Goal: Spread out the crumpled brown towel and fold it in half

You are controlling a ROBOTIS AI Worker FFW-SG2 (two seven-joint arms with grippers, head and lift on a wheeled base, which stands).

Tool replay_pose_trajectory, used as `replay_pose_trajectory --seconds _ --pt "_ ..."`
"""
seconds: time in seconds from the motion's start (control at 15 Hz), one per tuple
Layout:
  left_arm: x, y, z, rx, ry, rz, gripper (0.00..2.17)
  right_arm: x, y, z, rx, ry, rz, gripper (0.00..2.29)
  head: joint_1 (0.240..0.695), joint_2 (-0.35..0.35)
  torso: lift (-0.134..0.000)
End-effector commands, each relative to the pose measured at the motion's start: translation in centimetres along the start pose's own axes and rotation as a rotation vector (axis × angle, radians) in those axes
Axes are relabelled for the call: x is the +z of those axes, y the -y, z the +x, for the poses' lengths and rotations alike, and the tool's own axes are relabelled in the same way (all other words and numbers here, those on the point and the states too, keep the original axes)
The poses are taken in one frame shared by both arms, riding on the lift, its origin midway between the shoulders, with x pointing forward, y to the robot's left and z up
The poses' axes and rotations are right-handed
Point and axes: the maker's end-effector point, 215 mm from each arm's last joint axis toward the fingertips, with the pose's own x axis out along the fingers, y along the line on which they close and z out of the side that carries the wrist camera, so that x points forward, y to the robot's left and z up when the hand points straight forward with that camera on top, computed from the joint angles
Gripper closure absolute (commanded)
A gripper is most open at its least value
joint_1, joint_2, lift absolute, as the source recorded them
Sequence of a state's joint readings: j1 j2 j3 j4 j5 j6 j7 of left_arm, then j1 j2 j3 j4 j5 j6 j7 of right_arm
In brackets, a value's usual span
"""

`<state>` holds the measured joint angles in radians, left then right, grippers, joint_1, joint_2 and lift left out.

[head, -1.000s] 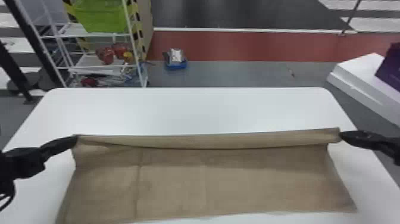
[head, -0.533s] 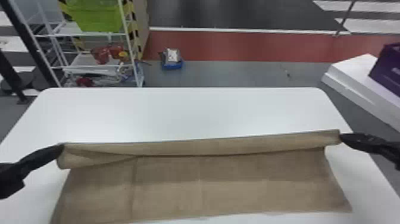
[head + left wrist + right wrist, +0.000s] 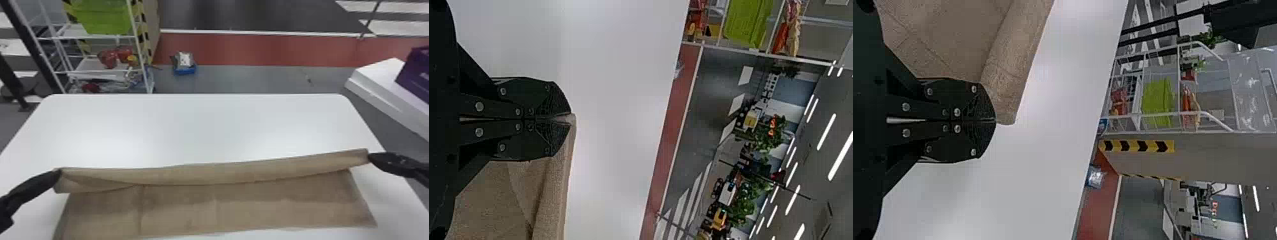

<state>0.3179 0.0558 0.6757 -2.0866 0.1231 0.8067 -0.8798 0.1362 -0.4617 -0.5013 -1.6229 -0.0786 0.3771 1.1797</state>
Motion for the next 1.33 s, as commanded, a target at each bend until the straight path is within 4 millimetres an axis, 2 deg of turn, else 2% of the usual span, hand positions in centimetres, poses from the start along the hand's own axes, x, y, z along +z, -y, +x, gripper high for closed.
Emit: replay_pose_trajectory --seconds 0.0,0.33,0.53,1.0,1.07,1.27 --pt "-1.3 0.9 -0.2 -0.019 0.001 0.009 1.42 -1.1 -0.5 -0.3 0.008 -0.015 -0.015 1.21 0.695 -0.033 -0.123" --pt "-2.5 2.4 -1.1 -0.046 0.009 0.001 1.42 -2.0 -0.1 -1.2 0.004 -0.041 -0.030 1.21 0.695 -0.065 -0.123" --pt "-3.3 2.2 -2.0 -0.049 0.003 -0.012 1.42 -3.1 0.7 -2.1 -0.009 -0.052 -0.048 1.21 0.695 -0.086 -0.123" --pt "-3.7 2.5 -3.6 -0.080 0.030 0.029 1.41 -5.4 -0.1 -2.5 0.002 -0.064 -0.111 1.21 0.695 -0.108 -0.123" --pt "-3.7 2.7 -3.8 -0.089 0.034 0.039 1.26 -5.8 -0.3 -2.5 0.005 -0.067 -0.111 1.21 0.695 -0.109 -0.123" --pt "-4.0 2.8 -4.0 -0.100 0.033 0.046 1.24 -6.4 -0.8 -2.8 0.008 -0.066 -0.143 1.16 0.695 -0.113 -0.123"
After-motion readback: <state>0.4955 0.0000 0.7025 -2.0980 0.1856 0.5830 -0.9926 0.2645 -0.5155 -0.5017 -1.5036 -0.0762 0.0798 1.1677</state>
